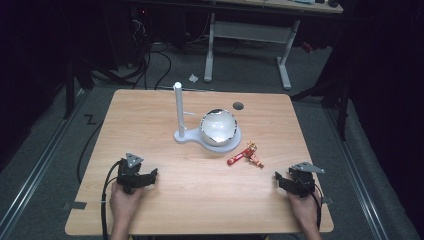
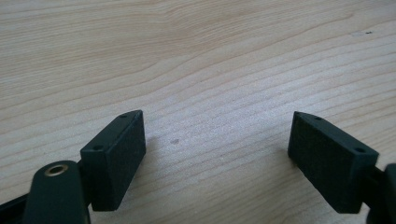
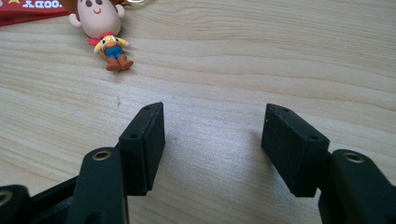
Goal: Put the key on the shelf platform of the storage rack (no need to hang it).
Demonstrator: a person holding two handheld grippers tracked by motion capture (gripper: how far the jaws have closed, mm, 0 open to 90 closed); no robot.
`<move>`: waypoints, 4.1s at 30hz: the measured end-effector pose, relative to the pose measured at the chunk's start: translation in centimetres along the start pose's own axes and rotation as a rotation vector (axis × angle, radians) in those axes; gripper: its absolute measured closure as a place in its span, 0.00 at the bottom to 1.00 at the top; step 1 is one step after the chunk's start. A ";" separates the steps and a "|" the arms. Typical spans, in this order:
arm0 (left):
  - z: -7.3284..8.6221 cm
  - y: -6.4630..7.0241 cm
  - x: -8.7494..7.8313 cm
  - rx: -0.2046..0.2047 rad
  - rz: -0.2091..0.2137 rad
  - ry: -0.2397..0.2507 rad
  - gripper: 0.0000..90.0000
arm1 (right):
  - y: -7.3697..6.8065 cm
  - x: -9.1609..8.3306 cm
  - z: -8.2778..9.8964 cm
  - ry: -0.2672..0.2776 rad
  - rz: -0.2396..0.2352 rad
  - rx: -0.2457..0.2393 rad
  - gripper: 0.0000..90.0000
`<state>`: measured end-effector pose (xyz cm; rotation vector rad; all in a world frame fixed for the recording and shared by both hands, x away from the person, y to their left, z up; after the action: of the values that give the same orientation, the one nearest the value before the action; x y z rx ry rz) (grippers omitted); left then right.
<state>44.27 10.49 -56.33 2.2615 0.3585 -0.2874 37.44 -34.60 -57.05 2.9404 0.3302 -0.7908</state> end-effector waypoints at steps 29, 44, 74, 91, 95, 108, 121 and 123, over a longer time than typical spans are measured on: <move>0.0 -0.1 -0.1 0.010 0.006 -0.003 0.21 | -5.2 0.7 -2.5 0.020 -0.136 -0.075 0.51; 0.0 -0.1 0.0 0.015 0.011 -0.003 0.21 | -7.4 2.9 -5.3 0.030 -0.172 -0.146 0.49; 0.0 -0.1 0.0 0.012 0.007 -0.003 0.22 | -6.8 6.7 -4.5 -0.057 -0.154 -0.135 0.62; 0.0 -0.1 0.0 0.009 0.005 -0.004 0.21 | -6.3 4.4 -6.2 0.028 -0.188 -0.110 0.67; 0.0 -0.1 0.0 0.012 0.008 -0.004 0.21 | -6.0 3.6 -6.7 0.055 -0.198 -0.083 0.67; 0.0 -0.1 0.0 0.012 0.008 -0.004 0.21 | -5.2 1.3 -9.1 0.120 -0.230 -0.040 0.67; 0.0 -0.1 0.0 0.012 0.007 -0.006 0.21 | -4.1 -1.2 -11.6 0.180 -0.245 -0.023 0.68; 0.0 -0.1 0.0 0.012 0.006 -0.006 0.21 | -3.9 -1.4 -12.0 0.190 -0.245 -0.024 0.68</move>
<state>44.27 10.58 -56.35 2.2728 0.3475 -0.2933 41.20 -29.46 -46.09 2.9950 0.7197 -0.5244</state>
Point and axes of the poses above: each handheld gripper's, and its own axes: x roughly forward along the jaws, z roughly out of its underside, y roughly to its right, the point moved 6 cm from there along x, roughly forward along the jaws, and after that the axes turned 13 degrees about y, right-handed, at the moved point
